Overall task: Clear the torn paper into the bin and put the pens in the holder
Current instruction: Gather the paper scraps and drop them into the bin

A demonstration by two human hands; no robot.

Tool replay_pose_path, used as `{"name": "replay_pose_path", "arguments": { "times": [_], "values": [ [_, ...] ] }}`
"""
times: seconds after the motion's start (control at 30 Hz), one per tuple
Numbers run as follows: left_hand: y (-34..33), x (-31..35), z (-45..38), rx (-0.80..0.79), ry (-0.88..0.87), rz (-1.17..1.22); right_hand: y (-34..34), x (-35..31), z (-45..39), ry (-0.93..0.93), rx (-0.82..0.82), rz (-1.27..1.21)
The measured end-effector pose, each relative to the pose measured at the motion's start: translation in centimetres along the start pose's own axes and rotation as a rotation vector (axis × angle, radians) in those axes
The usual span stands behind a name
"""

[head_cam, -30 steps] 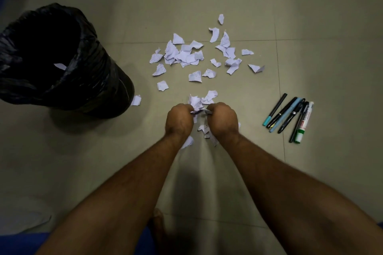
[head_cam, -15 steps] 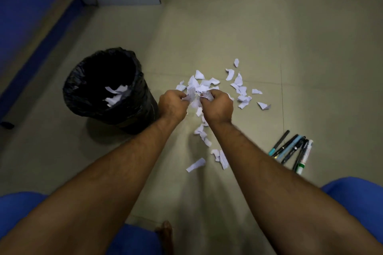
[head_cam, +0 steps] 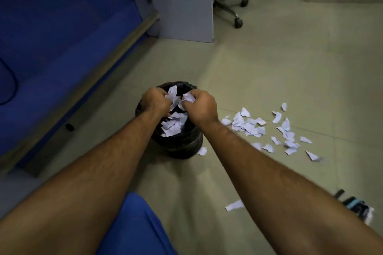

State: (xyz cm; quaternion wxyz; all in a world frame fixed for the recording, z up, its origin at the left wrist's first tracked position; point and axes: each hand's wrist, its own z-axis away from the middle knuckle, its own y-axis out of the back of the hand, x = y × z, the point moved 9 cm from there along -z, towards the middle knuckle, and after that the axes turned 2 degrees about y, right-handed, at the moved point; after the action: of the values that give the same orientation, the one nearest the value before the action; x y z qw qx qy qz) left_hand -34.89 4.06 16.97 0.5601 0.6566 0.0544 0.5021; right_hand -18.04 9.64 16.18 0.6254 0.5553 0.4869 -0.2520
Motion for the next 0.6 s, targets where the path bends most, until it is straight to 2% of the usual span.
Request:
{"name": "replay_pose_path", "arguments": {
  "times": [0.07,0.27,0.4,0.6],
  "values": [
    [-0.2,-2.7,-0.7,-0.023,0.068,0.012,-2.3,-0.4,-0.2,0.032,-0.069,0.067],
    [-0.3,-3.9,-1.5,-0.066,0.027,-0.116,-6.7,-1.1,-0.6,0.104,-0.258,0.354],
    [-0.3,-3.4,-1.9,-0.044,-0.014,-0.100,-4.9,-1.0,-1.0,0.053,-0.126,0.368],
    [-3.3,2.5,0.8,-0.235,-0.347,-0.074,0.5,-0.1,-0.7,-0.065,0.072,0.125]
  ]
}}
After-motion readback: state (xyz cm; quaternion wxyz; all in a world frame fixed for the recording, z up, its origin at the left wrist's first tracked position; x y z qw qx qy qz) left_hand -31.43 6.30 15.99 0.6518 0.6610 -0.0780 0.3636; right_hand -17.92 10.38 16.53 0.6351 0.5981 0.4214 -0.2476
